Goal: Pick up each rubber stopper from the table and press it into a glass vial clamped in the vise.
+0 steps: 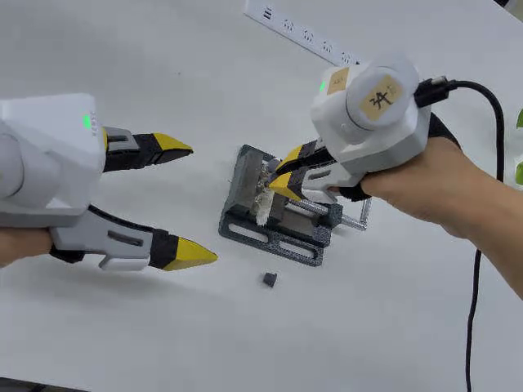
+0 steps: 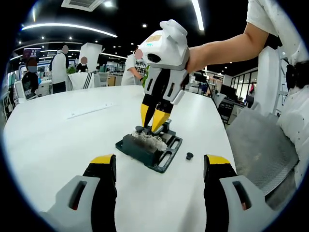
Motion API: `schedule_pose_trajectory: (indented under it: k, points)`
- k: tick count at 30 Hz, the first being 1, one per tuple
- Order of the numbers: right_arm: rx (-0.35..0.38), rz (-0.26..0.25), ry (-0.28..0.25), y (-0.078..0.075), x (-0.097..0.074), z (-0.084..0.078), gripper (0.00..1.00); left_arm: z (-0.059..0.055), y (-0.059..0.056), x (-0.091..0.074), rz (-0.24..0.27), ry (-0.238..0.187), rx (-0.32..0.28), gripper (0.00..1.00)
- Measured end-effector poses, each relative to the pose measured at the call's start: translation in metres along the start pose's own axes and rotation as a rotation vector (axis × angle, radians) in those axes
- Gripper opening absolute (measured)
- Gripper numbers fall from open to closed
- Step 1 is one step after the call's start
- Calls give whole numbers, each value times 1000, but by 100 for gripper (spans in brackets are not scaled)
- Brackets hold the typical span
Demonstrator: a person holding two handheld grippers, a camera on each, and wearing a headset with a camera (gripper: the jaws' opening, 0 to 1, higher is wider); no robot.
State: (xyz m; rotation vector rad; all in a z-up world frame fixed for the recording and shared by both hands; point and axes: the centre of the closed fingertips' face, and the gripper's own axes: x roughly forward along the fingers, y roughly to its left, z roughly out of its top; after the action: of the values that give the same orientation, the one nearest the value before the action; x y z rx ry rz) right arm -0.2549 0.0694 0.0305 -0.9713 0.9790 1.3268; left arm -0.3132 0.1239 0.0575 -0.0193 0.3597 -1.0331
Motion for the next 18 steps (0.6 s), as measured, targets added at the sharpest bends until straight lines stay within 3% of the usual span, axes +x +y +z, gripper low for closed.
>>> schedule_pose_trajectory:
  k: [18]
  points:
    - [-76,-22,48,-1,3,-2,5,1,2,1,2,-9,-6,72]
